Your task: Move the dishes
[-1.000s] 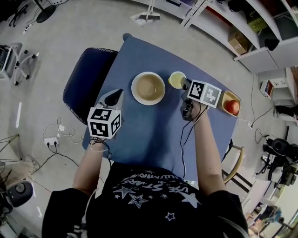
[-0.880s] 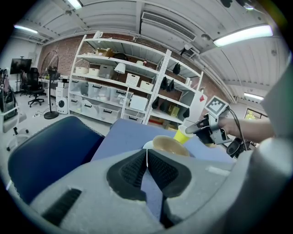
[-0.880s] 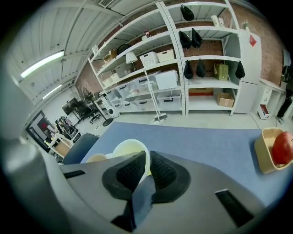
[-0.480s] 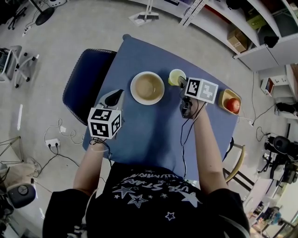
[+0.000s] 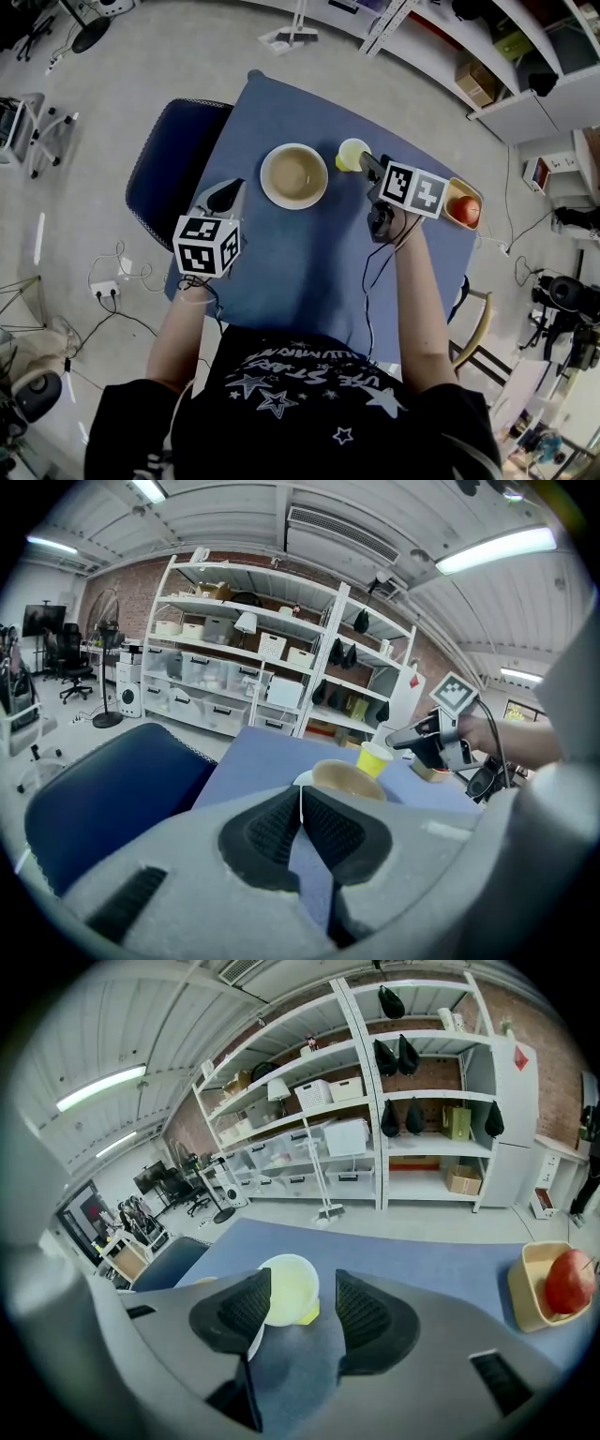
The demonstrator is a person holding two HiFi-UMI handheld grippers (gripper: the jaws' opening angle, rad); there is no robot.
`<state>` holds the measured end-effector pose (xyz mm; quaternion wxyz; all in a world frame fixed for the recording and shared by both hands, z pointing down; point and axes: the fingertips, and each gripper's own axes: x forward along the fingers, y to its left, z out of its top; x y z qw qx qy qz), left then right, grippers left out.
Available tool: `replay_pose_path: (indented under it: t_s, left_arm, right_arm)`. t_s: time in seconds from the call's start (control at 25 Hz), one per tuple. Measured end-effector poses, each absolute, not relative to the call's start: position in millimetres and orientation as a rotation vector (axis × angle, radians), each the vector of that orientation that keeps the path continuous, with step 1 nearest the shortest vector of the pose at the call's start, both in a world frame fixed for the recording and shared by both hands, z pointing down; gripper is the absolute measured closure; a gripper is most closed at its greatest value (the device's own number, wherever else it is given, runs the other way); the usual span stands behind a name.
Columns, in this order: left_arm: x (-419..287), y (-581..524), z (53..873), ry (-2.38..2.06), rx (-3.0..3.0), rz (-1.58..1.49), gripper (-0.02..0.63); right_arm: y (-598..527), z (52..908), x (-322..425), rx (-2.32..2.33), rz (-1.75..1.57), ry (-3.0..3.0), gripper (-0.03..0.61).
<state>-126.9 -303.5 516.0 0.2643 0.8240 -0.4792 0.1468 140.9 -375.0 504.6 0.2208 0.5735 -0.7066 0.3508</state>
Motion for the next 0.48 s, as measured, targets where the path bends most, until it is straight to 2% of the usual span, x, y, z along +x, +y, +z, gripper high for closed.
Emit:
replay_pose_path:
  t_s: [0.48]
  left_arm:
    - [-124, -295, 504, -1.316, 2.236, 0.368, 0.591]
  right_arm:
    - [-342, 474, 75, 1.460, 0.989, -2.142, 0.413]
